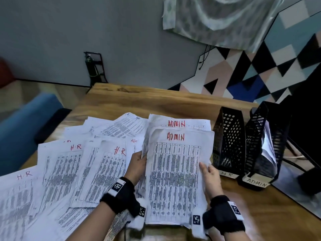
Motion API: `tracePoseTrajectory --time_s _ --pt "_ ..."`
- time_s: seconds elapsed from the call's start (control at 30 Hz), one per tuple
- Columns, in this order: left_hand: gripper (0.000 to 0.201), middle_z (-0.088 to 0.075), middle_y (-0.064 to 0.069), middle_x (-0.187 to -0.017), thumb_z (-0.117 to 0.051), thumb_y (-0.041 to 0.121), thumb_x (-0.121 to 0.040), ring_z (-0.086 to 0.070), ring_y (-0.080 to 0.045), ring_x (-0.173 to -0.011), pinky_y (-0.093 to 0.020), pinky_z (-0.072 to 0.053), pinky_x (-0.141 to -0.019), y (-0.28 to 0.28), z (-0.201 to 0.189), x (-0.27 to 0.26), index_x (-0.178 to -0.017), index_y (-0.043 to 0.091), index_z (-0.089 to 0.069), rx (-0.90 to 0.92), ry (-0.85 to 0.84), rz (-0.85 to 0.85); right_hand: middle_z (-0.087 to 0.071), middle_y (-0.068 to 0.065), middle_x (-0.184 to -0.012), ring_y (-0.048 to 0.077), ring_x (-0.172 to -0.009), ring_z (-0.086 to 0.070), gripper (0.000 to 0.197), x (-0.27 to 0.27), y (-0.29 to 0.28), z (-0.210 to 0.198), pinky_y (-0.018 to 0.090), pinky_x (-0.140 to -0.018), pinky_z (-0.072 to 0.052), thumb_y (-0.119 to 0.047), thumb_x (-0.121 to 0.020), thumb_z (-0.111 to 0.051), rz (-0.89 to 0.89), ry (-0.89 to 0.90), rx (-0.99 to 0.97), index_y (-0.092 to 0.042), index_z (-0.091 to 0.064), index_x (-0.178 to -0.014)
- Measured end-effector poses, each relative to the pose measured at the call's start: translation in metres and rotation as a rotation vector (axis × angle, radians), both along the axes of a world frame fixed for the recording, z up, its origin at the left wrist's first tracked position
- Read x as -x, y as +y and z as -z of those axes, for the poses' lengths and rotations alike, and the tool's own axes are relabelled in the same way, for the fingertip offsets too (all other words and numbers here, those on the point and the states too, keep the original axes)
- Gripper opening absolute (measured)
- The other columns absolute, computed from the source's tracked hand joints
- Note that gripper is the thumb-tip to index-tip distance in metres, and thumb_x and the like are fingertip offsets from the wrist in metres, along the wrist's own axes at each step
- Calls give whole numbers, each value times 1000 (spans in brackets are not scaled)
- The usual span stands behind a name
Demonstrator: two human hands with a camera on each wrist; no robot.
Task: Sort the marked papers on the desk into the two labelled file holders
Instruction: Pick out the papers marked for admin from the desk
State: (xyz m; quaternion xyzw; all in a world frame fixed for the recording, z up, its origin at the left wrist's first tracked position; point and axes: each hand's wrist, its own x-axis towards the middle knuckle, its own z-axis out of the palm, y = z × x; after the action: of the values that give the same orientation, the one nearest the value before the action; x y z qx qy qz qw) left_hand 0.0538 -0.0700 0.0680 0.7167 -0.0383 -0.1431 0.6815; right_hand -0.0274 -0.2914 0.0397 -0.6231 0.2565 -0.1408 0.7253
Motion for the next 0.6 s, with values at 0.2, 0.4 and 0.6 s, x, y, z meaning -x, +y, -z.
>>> tracePoseTrajectory --time_s 0.2,0.4,0.6 --pt "27 -60 4 -64 -37 12 -98 -55 -7 -56 -26 -44 -61 -5 -3 9 -88 15 -62 -49 45 103 -52 3 -82 13 -78 -48 3 -5 5 3 22 -75 -39 -11 -94 -46 191 -67 82 -10 -46 -97" --pt "33 -69 -8 -98 -37 22 -99 -63 -29 -99 -39 -51 -89 -1 4 12 -118 6 -59 53 87 -25 -47 -5 -80 12 -80 -43 9 -5 -1 6 12 -67 -37 -5 -96 -41 337 -113 187 -10 -47 -92" --pt "72 -12 25 -147 -37 -5 -95 -12 6 -137 -19 -17 -111 -1 3 19 -131 54 -17 -12 -205 -82 -50 -4 -90 4 -77 -48 19 1 -2 13 2 -61 -42 -1 -96 -39 282 -115 127 -14 -46 -85"
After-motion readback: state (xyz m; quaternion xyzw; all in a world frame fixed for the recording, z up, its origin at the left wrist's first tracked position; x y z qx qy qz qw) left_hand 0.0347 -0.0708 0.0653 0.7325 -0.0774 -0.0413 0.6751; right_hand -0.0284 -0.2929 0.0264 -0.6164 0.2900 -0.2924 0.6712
